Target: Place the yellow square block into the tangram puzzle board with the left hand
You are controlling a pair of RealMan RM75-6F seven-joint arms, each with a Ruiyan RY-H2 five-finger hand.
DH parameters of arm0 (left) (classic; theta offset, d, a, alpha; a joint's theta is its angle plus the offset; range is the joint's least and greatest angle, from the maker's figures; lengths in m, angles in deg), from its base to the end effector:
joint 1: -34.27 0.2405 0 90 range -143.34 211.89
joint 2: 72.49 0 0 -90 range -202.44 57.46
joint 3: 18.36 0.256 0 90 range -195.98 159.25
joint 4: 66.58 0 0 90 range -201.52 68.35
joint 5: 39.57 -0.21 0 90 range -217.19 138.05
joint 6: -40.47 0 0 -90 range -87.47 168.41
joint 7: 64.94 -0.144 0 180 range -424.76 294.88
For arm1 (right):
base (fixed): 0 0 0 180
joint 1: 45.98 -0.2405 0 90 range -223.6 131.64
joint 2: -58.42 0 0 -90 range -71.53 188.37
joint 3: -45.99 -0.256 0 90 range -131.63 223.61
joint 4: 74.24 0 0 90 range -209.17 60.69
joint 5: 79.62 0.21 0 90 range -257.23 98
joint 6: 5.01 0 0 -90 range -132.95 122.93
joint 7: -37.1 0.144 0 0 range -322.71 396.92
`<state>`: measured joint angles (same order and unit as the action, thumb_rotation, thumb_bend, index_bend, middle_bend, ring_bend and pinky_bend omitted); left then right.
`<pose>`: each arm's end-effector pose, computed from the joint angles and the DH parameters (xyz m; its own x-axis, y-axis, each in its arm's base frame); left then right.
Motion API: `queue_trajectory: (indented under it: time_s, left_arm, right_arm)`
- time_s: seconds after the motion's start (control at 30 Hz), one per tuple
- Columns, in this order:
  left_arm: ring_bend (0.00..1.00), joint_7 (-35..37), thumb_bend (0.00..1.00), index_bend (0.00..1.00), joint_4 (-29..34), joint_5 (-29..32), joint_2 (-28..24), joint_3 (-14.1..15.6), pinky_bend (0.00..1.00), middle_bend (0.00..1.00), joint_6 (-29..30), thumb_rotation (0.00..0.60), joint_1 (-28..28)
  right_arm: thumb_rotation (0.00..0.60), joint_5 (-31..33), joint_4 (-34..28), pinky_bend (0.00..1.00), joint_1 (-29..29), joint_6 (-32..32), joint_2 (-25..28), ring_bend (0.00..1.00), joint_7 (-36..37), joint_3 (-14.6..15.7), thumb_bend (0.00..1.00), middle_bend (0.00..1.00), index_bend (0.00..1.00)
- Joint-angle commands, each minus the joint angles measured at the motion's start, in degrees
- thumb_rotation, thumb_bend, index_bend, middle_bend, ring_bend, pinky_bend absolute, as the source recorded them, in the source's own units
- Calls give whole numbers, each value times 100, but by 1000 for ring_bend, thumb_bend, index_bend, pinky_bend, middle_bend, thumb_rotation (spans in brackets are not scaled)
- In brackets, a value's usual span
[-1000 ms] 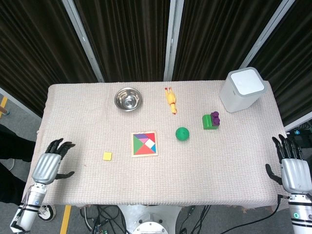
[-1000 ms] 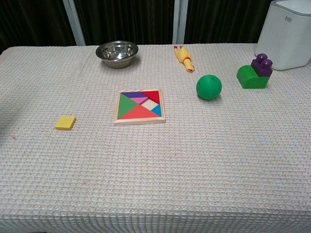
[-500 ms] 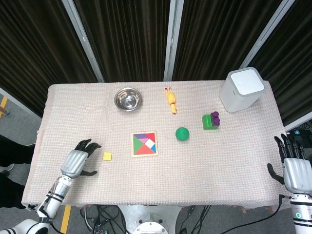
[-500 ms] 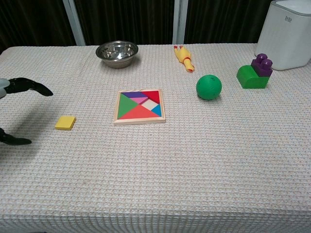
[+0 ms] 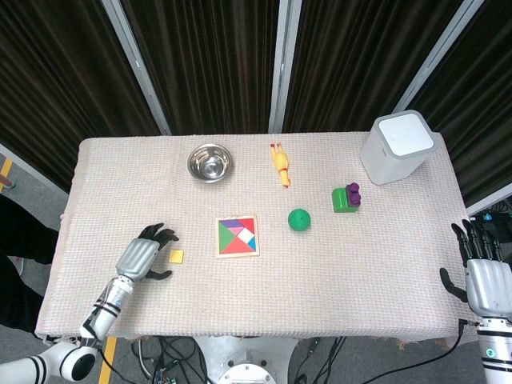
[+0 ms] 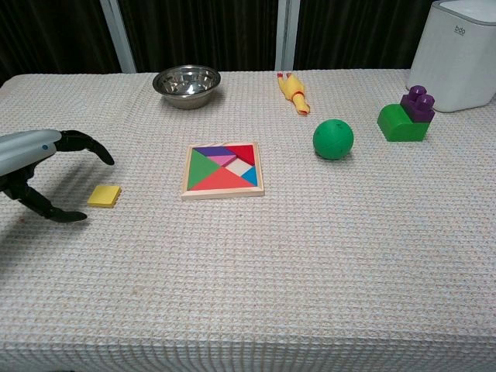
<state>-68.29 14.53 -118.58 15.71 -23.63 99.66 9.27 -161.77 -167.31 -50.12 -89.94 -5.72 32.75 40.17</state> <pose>-0.2384 0.2726 -0.0136 0.2925 0.3409 0.8935 0.9454 -0.2436 -0.2165 -0.3152 -0.1873 0.1684 0.4436 0.0359 0.8955 -0.8952 0.0667 0.4407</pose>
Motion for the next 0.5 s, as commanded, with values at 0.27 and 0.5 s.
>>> queue_trajectory:
  time_s: [0.27,0.5]
  left_arm:
    - [35,99,202,296,-228,252,133,-2,102,174,-132,600,-69]
    - [35,266,251,316,-271,207,146,55,102,175,-183,600,-125]
  right_arm:
    - [600,24,47,0,-6,56,-16,0,37,18,268,0,0]
    - [600,115,60,0,-10,120,-17,0,39,10,268,0,0]
